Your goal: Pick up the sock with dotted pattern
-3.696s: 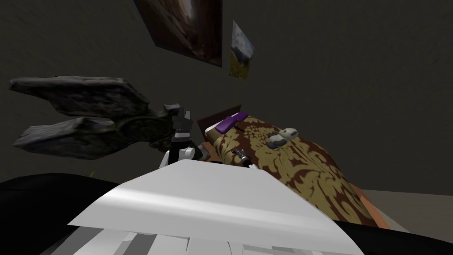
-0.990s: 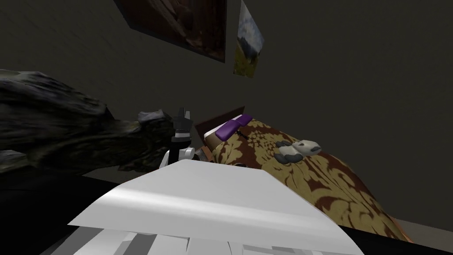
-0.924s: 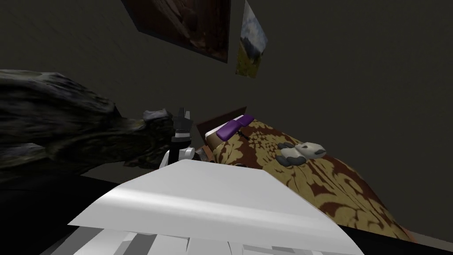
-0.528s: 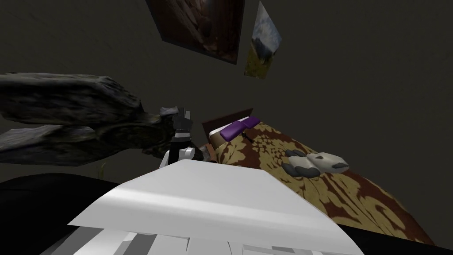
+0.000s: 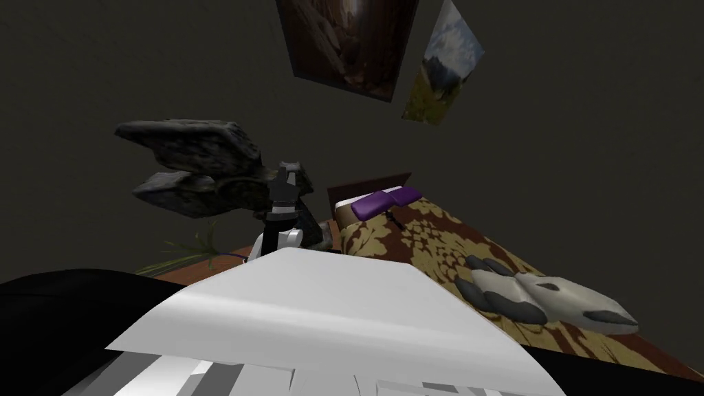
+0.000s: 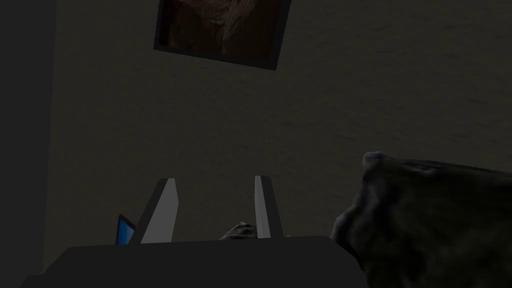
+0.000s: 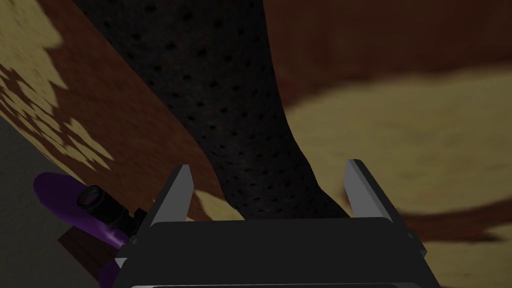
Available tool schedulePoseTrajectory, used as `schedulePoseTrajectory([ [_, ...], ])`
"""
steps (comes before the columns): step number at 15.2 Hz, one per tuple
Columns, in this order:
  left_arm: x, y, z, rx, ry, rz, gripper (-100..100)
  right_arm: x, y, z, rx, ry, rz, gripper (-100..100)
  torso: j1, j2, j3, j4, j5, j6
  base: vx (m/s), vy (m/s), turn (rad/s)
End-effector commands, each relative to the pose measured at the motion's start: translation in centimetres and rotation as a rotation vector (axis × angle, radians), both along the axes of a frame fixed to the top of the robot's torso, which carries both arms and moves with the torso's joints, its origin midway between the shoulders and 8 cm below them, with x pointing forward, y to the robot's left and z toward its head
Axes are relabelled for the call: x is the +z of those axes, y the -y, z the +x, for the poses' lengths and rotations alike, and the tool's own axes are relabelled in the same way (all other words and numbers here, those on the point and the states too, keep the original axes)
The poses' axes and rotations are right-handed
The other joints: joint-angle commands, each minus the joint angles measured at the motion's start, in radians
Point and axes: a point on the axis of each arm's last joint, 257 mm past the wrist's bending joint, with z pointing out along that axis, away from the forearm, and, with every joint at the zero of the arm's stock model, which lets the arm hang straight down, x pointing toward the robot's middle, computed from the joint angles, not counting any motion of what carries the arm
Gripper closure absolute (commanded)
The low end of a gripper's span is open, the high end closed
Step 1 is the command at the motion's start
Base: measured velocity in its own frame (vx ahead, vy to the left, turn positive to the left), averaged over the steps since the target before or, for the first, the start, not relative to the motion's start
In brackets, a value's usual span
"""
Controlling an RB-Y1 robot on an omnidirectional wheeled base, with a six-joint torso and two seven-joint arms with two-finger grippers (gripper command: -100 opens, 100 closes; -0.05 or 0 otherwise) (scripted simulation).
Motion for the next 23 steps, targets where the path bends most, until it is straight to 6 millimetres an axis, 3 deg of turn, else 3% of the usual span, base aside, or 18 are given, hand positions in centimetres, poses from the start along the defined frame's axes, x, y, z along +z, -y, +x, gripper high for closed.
schedulePoseTrajectory([
  [1, 0.0, 0.0, 0.0, 0.0, 0.0, 0.0, 0, 0.1, 0.3, -1.5, -0.072, 0.009, 0.001, -100, 0.0, 0.0, 0.0, 0.0, 0.0, 0.0, -0.036, -0.041, 0.486],
  [2, 0.0, 0.0, 0.0, 0.0, 0.0, 0.0, 0, -0.1, 0.0, -3.6, -0.107, -0.009, -0.004, -100, 0.0, 0.0, 0.0, 0.0, 0.0, 0.0, -0.039, -0.046, 0.55],
  [4, 0.0, 0.0, 0.0, 0.0, 0.0, 0.0, 0, 0.0, 0.5, -3.5, -0.136, 0.009, -0.002, -100, -0.001, 0.0, 0.0, 0.0, -0.001, 0.0, -0.036, -0.037, 0.42],
  [5, 0.0, 0.0, 0.0, 0.0, 0.0, 0.0, 0, -0.1, 0.3, -5.5, -0.176, -0.001, -0.007, -100, -0.001, 0.0, 0.0, 0.001, -0.001, 0.0, -0.027, -0.031, 0.431],
  [9, 0.0, 0.0, 0.0, 0.0, 0.0, 0.0, 0, -0.1, 0.6, -5.4, -0.196, 0.01, -0.003, -100, -0.004, -0.003, -0.002, -0.001, -0.003, 0.001, -0.015, -0.019, 0.145],
  [10, 0.0, 0.0, 0.0, 0.0, 0.0, 0.0, 0, -0.1, 0.6, -5.4, -0.197, 0.011, -0.003, 100, -0.003, -0.004, -0.002, -0.001, -0.003, 0.001, 0.0, 0.0, 0.0],
  [14, 0.0, 0.0, 0.0, 0.0, 0.0, 0.0, 0, -0.1, 0.6, -5.4, -0.192, 0.008, -0.006, 100, -0.003, -0.004, -0.002, 0.0, -0.003, 0.002, -0.001, 0.0, 0.003],
  [15, 0.0, 0.0, 0.0, 0.0, 0.0, 0.0, 0, 0.0, 0.5, -3.4, -0.152, 0.021, 0.006, 100, -0.003, -0.004, -0.002, 0.0, -0.003, 0.002, 0.022, 0.011, -0.303],
  [18, 0.0, 0.0, 0.0, 0.0, 0.0, 0.0, 0, 0.0, 0.5, -3.5, -0.136, 0.009, -0.002, 100, -0.001, -0.006, -0.003, -0.001, -0.004, 0.004, 0.028, 0.029, -0.286],
  [19, 0.0, 0.0, 0.0, 0.0, 0.0, 0.0, 0, 0.1, 0.3, -1.4, -0.087, 0.02, 0.008, 100, -0.001, -0.006, -0.003, -0.001, -0.004, 0.003, 0.026, 0.022, -0.371],
  [22, 0.0, 0.0, 0.0, 0.0, 0.0, 0.0, 0, 0.1, 0.3, -1.5, -0.072, 0.009, 0.0, 100, -0.001, -0.006, -0.003, -0.001, -0.007, 0.004, 0.019, 0.025, -0.22],
  [23, 0.0, 0.0, 0.0, 0.0, 0.0, 0.0, 0, 0.2, 0.0, 0.4, -0.024, 0.02, 0.011, 100, -0.001, -0.005, -0.003, -0.001, -0.007, 0.003, 0.012, 0.018, -0.29],
])
